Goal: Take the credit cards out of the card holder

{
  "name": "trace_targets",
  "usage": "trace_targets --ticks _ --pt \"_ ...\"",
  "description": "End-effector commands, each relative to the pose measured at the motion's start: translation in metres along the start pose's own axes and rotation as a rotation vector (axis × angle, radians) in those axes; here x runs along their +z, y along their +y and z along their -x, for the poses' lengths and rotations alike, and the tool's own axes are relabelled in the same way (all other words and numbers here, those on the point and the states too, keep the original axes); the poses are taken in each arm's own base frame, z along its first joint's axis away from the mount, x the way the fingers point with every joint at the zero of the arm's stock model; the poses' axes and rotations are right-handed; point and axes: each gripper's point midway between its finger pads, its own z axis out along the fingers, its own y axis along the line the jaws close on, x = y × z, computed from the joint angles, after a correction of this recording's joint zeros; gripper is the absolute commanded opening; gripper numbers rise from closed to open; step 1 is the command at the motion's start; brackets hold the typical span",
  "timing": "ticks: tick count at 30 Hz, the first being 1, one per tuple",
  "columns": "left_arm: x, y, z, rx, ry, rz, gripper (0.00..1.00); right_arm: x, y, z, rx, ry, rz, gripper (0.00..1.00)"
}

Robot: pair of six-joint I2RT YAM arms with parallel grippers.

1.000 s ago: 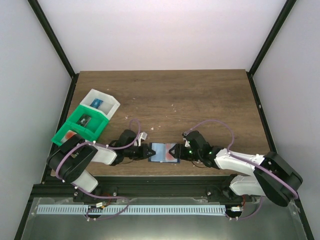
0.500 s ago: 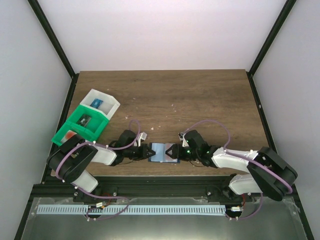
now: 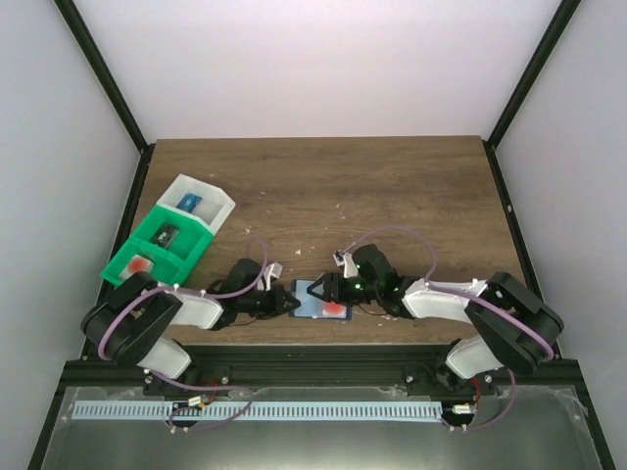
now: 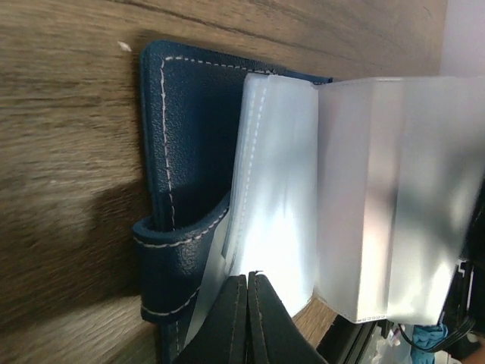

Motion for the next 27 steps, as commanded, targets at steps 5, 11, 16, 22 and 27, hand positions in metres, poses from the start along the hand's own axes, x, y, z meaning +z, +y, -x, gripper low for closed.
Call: trace_targets --ticks 5,11,16,22,27 --pt "-0.024 -0.009 0.012 -0.024 -0.104 0.054 0.18 0.012 0.042 0.005 -0.042 0.033 0.135 0.58" --pt "-0.058 -0.019 0.035 -0.014 -0.277 0.111 0.30 0.020 0.050 0.002 -0.046 0.059 0.157 0.58" --pt "-0.072 -0.035 0.035 0.023 -0.314 0.056 0.35 0.022 0.047 -0.002 -0.046 0.073 0.138 0.57" --pt "-0.066 -0.054 0.030 0.070 -0.248 -0.014 0.35 0.006 0.023 0.007 -0.093 -0.001 -0.040 0.46" --pt "-0.056 -0.067 0.030 0.081 -0.200 -0.070 0.33 -0.012 -0.005 0.012 -0.087 -0.055 -0.196 0.25"
